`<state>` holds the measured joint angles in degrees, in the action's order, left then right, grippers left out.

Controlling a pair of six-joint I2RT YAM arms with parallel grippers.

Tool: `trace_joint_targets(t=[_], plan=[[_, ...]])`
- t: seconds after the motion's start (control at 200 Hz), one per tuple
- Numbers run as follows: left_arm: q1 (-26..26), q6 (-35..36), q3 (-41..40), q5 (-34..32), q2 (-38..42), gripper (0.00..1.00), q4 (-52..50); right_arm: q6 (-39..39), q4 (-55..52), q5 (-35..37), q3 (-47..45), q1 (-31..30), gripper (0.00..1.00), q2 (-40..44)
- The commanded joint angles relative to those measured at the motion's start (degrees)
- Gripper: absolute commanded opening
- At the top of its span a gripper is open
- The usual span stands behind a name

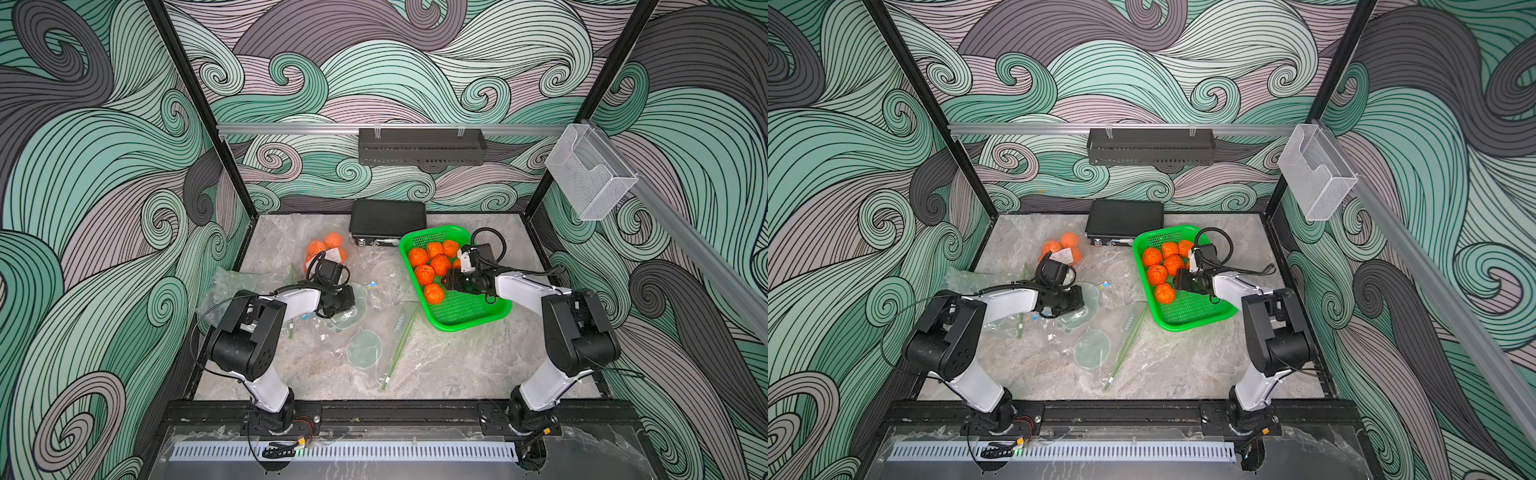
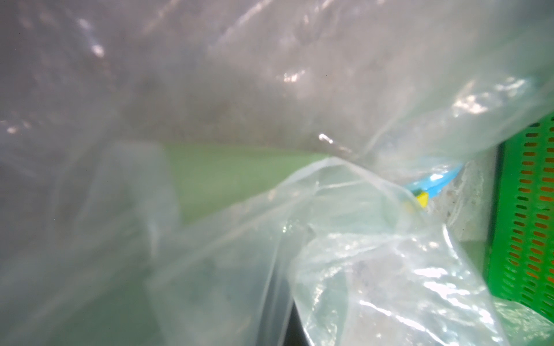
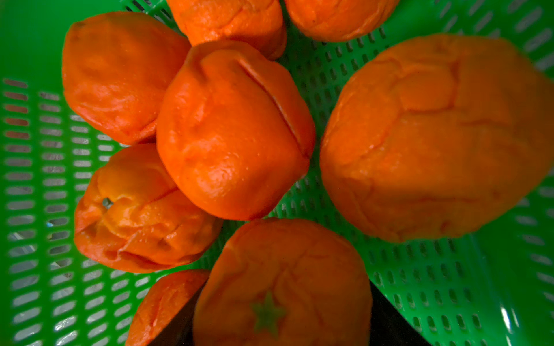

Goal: Open the zip-top bag and take out the orange
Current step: Place the orange in the basket.

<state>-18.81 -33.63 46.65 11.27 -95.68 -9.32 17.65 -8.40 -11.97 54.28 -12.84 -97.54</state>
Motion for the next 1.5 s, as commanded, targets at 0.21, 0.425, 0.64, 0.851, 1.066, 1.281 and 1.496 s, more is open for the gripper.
trace_joint_targets(t=[0.21,0.425,0.64,0.851,1.066,1.281,1.496], plan=[[0.18,0.05,-0.38,-1.05,-3.21,0.00,-5.44,1.61,1.23,-1.24,0.51,0.28,0.75,0.02],[0.20,0.10,-0.57,-1.21,-2.91,0.00,-5.44,1.66,0.43,-0.83,0.28,0.33,0.75,1.80],[0.19,0.75,-0.94,-0.54,-1.08,0.03,-5.08,-1.44,-2.52,5.55,-1.35,0.30,0.74,12.10],[0.23,0.57,-3.72,-2.48,5.07,0.20,-2.51,-2.80,-4.25,4.09,-4.19,-0.54,0.73,23.15],[0.26,-3.40,1.69,-5.80,13.76,0.38,-9.25,-3.50,-3.87,1.95,-8.52,-4.53,0.73,32.02],[-0.28,-2.76,18.94,-7.60,5.53,0.57,-19.31,-4.33,-4.13,0.39,-11.51,-6.76,0.73,36.63],[-5.95,-3.03,40.23,-19.63,-11.77,0.62,-34.36,-4.65,-4.18,-3.20,-13.40,-6.85,0.73,38.64]])
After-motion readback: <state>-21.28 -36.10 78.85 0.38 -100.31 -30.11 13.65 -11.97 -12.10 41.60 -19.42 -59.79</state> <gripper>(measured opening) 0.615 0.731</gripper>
